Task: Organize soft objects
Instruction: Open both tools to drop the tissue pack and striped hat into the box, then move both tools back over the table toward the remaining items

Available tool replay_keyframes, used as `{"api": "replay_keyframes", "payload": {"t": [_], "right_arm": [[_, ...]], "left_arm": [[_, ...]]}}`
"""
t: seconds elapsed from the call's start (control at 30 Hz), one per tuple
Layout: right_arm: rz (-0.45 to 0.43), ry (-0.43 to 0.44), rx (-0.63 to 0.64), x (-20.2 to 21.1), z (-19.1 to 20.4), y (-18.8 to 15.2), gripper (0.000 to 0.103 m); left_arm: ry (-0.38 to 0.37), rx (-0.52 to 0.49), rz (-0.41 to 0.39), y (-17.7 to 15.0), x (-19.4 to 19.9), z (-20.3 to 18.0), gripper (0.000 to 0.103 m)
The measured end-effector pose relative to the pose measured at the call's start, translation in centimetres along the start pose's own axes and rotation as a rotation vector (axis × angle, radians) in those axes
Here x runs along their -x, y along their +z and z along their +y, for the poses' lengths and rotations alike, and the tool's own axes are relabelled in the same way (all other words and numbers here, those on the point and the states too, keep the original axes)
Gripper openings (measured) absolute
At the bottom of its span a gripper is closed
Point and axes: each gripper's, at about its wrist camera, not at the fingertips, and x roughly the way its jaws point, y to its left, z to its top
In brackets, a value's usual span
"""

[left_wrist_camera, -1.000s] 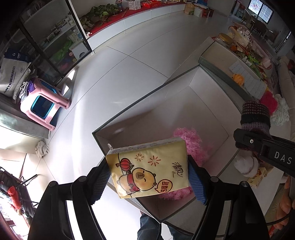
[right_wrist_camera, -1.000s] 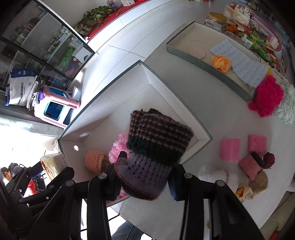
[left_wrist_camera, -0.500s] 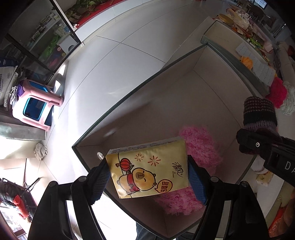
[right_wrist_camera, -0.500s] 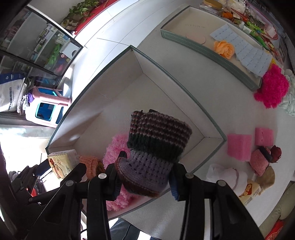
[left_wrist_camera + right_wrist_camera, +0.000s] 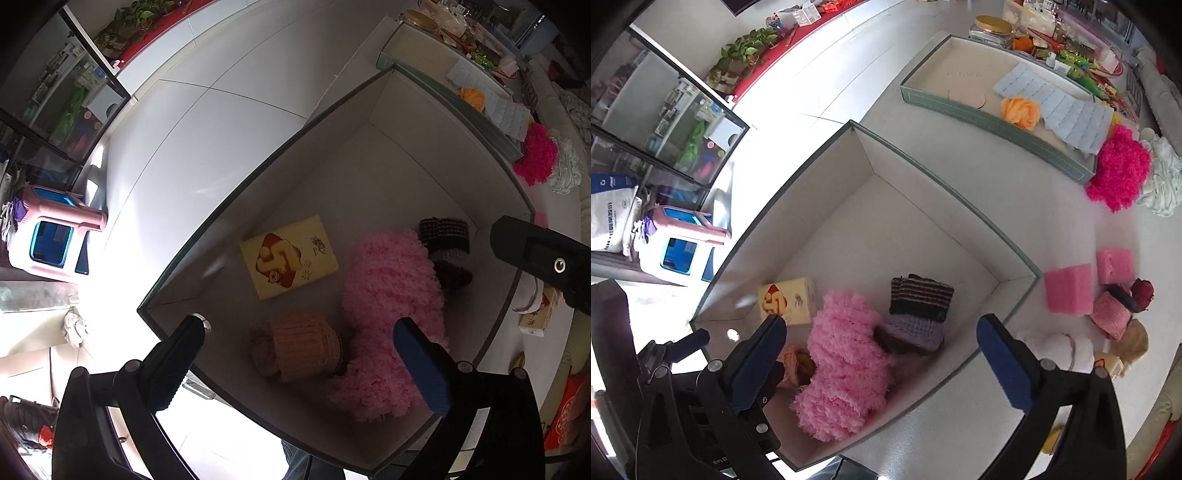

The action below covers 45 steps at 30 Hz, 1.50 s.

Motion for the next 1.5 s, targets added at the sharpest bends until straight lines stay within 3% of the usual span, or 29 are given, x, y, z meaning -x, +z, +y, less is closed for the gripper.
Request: {"api": "replay_keyframes", "payload": {"t": [0.17,0.37,0.5,0.63,0.73,0.83,1.03,1.2,1.3,1.5], "right_arm": [[-0.030,-0.088,-0.148,2.0,-4.2,-4.4,0.103],[0.009,-0.135,-0.500,2.9,-12.9,-12.8,0.103],[0.047,-0.137,-0.686,3.2,-17.6,-16.7,0.103],[0.011,-0.194,-0.753,4.5,-21.0,-18.5,0.103],[0.026,-0.200,-0.773,4.6,-23.5,-19.0,0.103],[0.057,-0.164,-0.772,4.3,-25.5,-18.9,0.103],[0.122,-0.146,-0.668,3.4,-27.6,-18.0,0.103],[0.159,-0.118,-0.630,2.4,-29.3,-17.1,0.103],[0.163,-0.086,-0.616,2.1,-29.9,-16.4,0.103],[0.155,-0.039,-0.605,1.7,-30.5,-14.8,0.103]], "left_arm": [[-0.059,-0.137,0.031,-1.3,0.6,-2.4,0.103],[-0.136,-0.373,0.035,-3.6,1.6,-8.1,0.103],[-0.202,-0.539,0.034,-4.7,2.3,-13.2,0.103],[-0.284,-0.666,0.063,-6.0,2.1,-18.4,0.103],[-0.307,-0.703,0.126,-6.8,0.6,-21.1,0.103],[-0.282,-0.685,0.224,-7.1,-2.2,-23.2,0.103],[-0.170,-0.559,0.321,-6.2,-7.6,-23.1,0.103],[-0.118,-0.443,0.294,-3.9,-8.3,-22.4,0.103],[-0.146,-0.353,0.281,-2.4,-7.5,-22.2,0.103],[-0.152,-0.234,0.170,-1.1,-4.2,-24.3,0.103]]}}
